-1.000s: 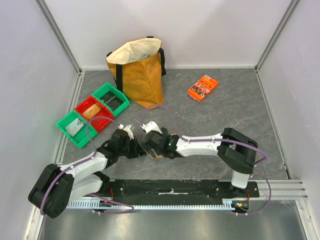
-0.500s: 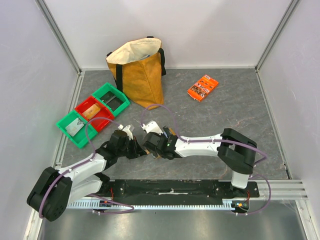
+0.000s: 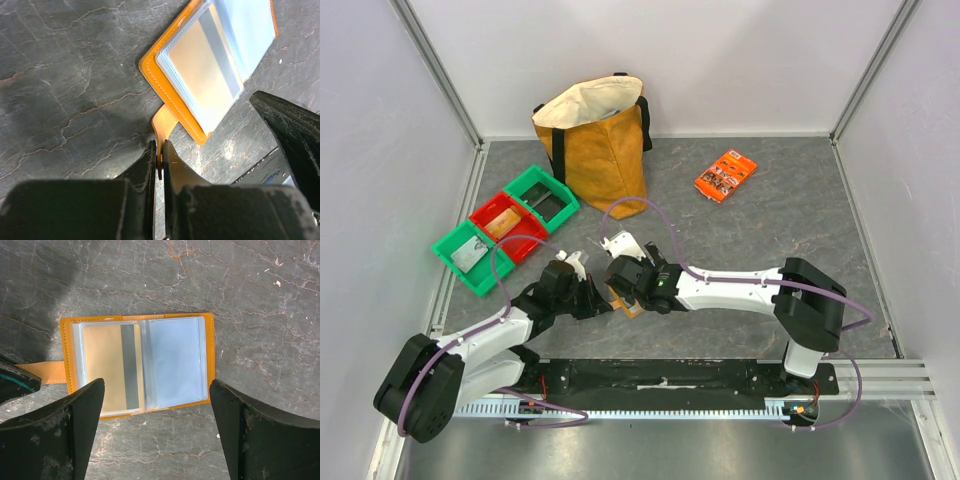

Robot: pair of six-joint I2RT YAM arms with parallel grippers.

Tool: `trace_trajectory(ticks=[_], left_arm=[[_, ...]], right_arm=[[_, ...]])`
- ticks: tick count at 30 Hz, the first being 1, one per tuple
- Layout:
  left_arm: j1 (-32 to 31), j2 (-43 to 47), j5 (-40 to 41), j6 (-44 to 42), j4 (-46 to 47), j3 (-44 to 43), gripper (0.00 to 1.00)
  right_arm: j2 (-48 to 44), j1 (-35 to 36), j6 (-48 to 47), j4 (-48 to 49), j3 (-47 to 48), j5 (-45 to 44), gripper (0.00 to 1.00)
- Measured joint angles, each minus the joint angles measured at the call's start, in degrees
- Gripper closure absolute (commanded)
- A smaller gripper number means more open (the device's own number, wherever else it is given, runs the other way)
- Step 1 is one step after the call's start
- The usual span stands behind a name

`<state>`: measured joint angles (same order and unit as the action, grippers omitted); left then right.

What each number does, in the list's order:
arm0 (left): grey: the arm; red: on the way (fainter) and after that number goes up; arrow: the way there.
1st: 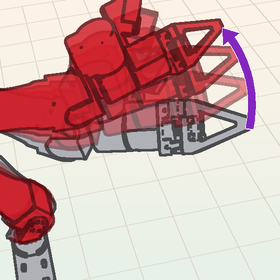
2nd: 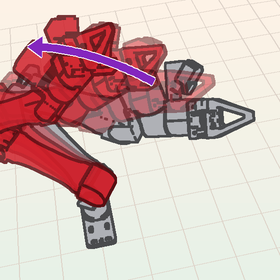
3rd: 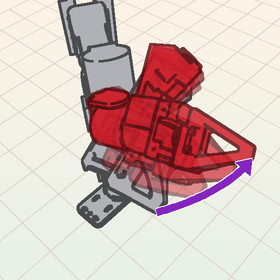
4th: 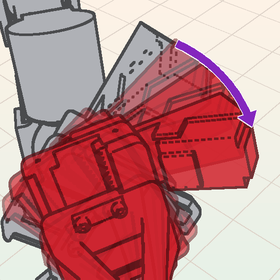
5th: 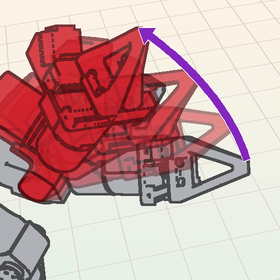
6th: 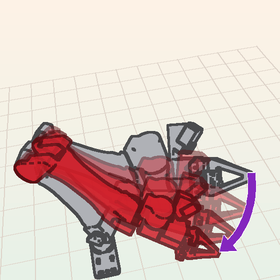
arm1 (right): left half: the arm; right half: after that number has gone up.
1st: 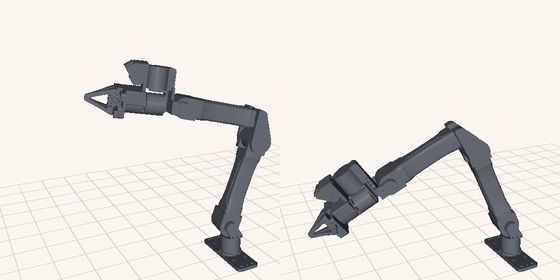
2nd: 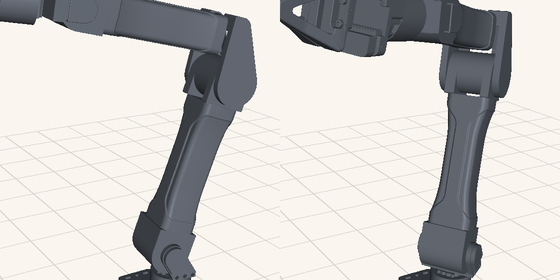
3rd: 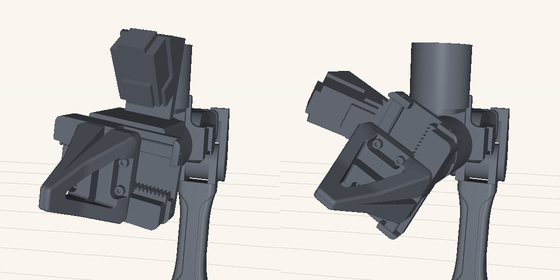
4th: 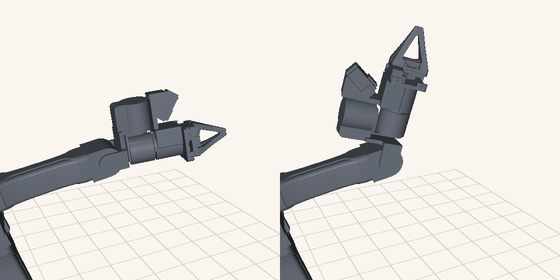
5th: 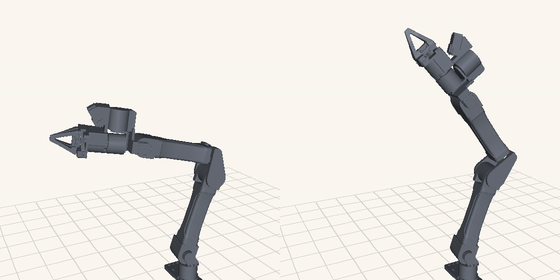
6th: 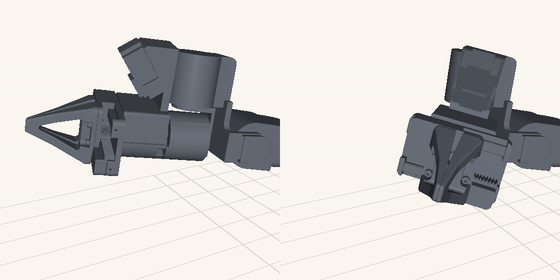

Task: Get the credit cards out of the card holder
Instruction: Remove the credit card from the card holder.

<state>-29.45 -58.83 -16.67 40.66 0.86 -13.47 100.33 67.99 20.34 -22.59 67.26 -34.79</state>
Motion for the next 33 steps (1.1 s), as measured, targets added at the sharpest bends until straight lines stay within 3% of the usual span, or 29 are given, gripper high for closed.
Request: trace_trajectory(ticks=[33], left_arm=[[0.0, 1.7, -0.3, 0.0, -0.7, 0.7, 0.98]], right_arm=[[6.3, -0.7, -2.4, 2.4, 0.4, 10.1, 0.14]])
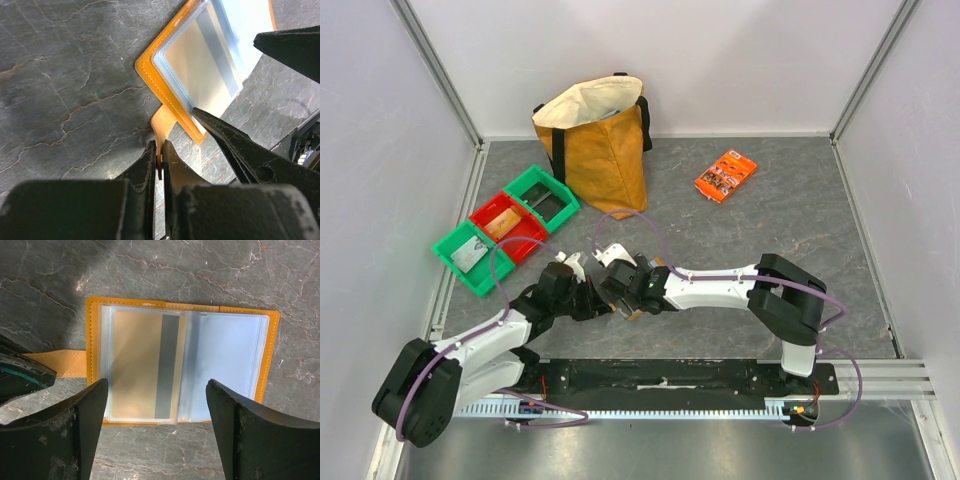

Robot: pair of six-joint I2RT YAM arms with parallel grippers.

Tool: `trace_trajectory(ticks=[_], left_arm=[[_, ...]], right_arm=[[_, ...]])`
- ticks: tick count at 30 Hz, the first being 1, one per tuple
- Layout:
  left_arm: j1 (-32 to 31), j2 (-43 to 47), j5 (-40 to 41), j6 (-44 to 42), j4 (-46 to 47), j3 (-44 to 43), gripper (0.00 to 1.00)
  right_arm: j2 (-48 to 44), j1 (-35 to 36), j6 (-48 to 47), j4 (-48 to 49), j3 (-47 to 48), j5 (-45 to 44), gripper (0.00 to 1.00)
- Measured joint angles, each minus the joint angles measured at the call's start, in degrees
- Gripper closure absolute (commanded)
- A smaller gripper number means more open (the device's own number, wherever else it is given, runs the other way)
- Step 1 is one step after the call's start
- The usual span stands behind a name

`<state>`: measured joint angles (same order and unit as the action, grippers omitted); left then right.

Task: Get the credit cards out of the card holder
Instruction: Remove the credit card from the card holder.

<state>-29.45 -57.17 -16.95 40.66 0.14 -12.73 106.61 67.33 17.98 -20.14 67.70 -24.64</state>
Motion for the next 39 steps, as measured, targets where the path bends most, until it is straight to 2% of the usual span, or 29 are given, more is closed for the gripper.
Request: trace_trajectory(ticks=[5, 15, 23, 39], left_arm=[[0.0, 0.1, -0.1, 0.0, -0.1, 0.0, 0.98], [0.0, 0.3, -0.1, 0.0, -0.1, 0.0, 0.98], [0.0, 0.3, -0.2, 0.0, -0.1, 0.0, 0.98], [0.0, 0.3, -0.2, 0.0, -0.1, 0.0, 0.98]], right_arm=[[0.0, 0.0, 0.0, 0.0, 0.0, 0.0, 0.17], [-0.2, 0.0, -0.2, -0.8, 0.5, -2.5, 0.29], [-0.7, 0.0, -1.0, -1.4, 2.3, -1.4, 0.23], [2.1, 0.0, -1.1, -0.9, 2.3, 1.4, 0.23]])
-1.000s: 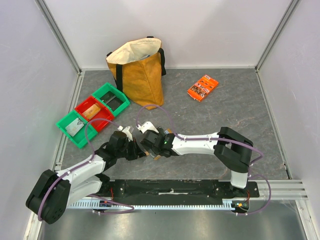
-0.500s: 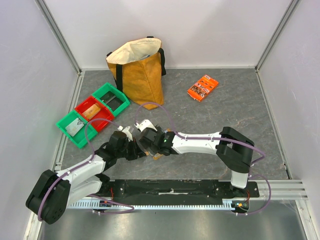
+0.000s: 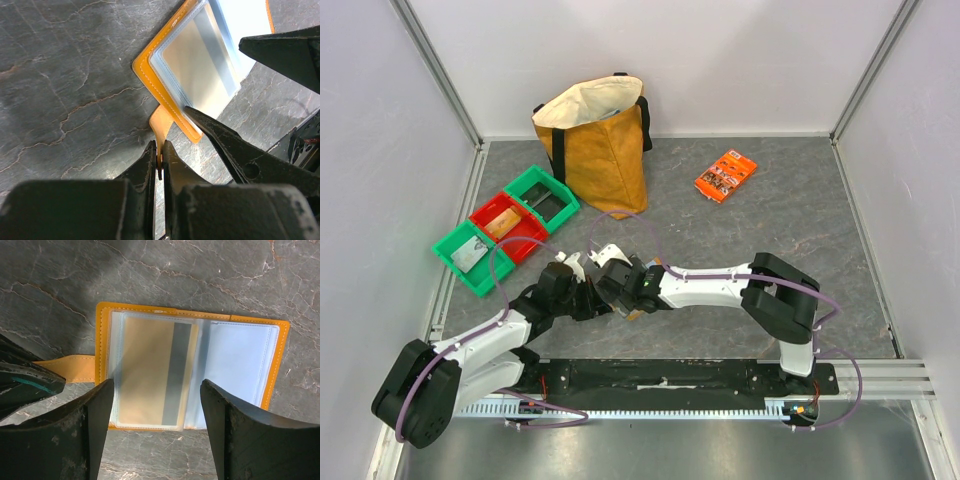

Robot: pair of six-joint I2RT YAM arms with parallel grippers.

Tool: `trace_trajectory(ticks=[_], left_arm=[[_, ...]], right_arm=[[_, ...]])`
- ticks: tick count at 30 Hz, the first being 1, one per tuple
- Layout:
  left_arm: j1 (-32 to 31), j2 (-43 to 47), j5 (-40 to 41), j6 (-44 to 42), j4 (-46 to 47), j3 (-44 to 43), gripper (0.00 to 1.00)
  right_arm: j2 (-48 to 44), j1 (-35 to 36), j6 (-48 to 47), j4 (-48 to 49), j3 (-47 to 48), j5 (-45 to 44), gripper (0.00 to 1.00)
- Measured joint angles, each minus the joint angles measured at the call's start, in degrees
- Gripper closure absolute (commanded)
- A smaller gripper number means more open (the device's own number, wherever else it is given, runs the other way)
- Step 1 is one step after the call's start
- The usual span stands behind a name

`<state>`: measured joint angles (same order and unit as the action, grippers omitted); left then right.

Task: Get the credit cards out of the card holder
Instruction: Remove the credit card from the card holder.

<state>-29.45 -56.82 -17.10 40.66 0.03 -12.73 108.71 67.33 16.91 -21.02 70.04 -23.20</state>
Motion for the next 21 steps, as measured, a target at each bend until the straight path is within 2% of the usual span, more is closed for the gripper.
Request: trace_trajectory(ticks=[21], left_arm=[[0.0, 0.0, 0.0, 0.0, -1.0, 0.0, 0.98]], right_arm=[[-2.7, -0.1, -0.9, -2.0, 0.8, -2.5, 0.34]])
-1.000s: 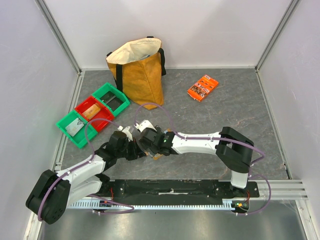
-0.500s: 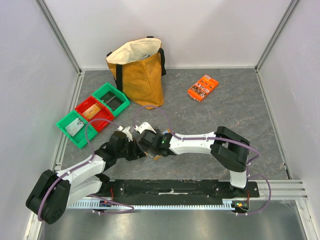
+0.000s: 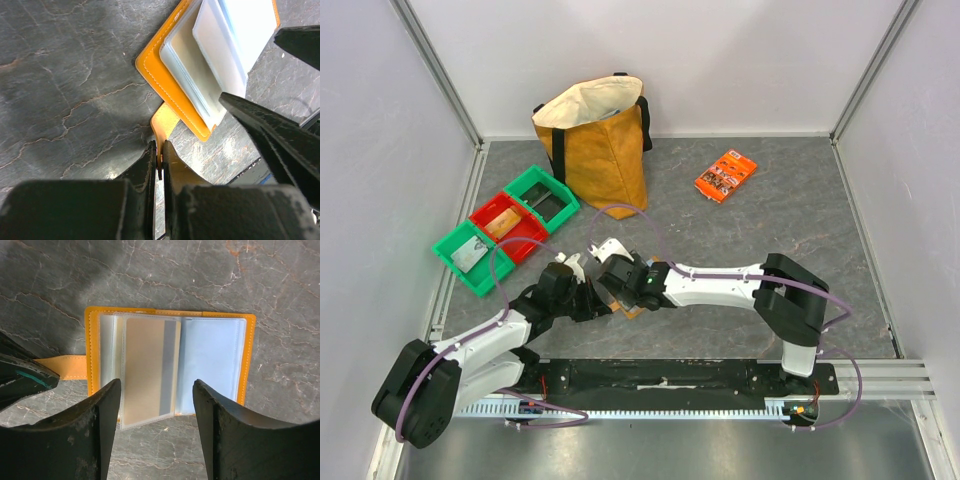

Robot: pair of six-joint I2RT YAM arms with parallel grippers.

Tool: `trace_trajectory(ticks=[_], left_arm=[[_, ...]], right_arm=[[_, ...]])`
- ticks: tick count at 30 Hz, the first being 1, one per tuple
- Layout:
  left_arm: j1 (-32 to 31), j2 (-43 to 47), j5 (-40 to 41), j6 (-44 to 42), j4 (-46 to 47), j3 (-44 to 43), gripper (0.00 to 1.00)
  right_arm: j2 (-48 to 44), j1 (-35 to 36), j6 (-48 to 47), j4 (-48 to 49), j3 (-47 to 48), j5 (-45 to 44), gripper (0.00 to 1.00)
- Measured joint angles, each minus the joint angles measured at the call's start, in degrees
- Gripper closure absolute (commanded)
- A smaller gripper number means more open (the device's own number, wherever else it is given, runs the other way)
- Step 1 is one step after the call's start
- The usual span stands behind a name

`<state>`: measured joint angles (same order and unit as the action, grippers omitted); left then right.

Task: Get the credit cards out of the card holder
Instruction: Remove the credit card from the card holder.

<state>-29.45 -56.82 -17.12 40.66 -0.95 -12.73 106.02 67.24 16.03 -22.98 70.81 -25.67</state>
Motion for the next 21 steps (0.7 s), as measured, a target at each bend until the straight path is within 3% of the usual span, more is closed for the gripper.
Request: trace_trajectory(ticks=[14, 17, 21], left_arm=[[0.0, 0.0, 0.0, 0.0, -0.3, 0.0, 0.97], [0.0, 0.0, 0.0, 0.0, -0.3, 0.0, 0.91], [0.0, 0.1, 0.1, 0.0, -0.8, 0.0, 0.75]], right_arm=[[-5.9, -6.1, -0.9, -1.5, -1.4, -2.3, 0.39], [-7.6, -9.8, -1.2, -0.8, -3.7, -2.2, 0.39], [-7.8, -14.2, -1.6, -0.4, -7.2, -1.6, 0.41]])
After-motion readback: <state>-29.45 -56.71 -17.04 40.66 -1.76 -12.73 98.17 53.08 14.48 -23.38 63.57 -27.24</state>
